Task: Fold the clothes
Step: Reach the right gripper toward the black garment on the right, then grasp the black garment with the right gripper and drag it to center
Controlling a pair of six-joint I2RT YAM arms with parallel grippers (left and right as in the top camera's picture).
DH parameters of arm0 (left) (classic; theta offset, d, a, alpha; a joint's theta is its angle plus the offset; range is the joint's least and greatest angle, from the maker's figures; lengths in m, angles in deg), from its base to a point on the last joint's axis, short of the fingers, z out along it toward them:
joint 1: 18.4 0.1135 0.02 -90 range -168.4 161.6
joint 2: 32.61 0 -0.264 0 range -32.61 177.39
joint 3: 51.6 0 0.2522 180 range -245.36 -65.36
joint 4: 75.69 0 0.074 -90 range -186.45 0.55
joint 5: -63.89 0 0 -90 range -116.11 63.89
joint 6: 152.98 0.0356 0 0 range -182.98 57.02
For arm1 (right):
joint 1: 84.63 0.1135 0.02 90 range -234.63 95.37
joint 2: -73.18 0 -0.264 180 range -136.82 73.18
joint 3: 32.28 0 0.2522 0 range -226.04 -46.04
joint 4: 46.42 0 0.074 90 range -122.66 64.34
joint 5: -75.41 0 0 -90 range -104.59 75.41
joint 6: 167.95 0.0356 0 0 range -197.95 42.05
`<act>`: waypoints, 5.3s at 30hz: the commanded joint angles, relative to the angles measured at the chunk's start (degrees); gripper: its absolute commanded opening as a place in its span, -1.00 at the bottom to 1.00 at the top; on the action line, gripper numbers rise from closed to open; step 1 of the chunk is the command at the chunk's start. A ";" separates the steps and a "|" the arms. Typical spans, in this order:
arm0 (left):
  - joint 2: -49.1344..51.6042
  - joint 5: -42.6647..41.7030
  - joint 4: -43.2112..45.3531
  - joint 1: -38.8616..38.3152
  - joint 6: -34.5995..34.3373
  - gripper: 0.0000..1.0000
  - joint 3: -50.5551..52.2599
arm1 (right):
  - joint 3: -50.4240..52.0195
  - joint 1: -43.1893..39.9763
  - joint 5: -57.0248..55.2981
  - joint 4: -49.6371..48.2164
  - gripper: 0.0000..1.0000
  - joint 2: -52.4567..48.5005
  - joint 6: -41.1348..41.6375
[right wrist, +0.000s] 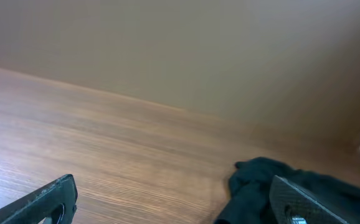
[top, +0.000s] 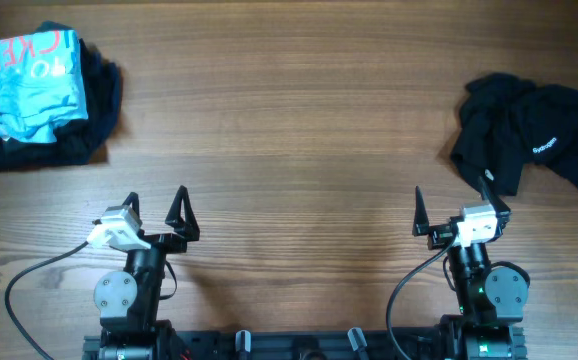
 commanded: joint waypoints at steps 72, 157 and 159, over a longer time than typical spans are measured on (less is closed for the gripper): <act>87.86 -14.88 -36.35 -14.99 6.86 0.99 -76.85 | -76.87 -24.65 1.03 39.74 0.93 -96.41 21.07; 83.12 -19.65 -33.27 -14.99 2.29 -0.63 -76.81 | -87.69 17.90 5.25 41.86 0.27 -84.56 26.88; 83.12 -19.65 -33.70 -14.99 2.29 -0.62 -76.81 | -87.71 16.68 4.31 42.77 0.38 -84.46 26.82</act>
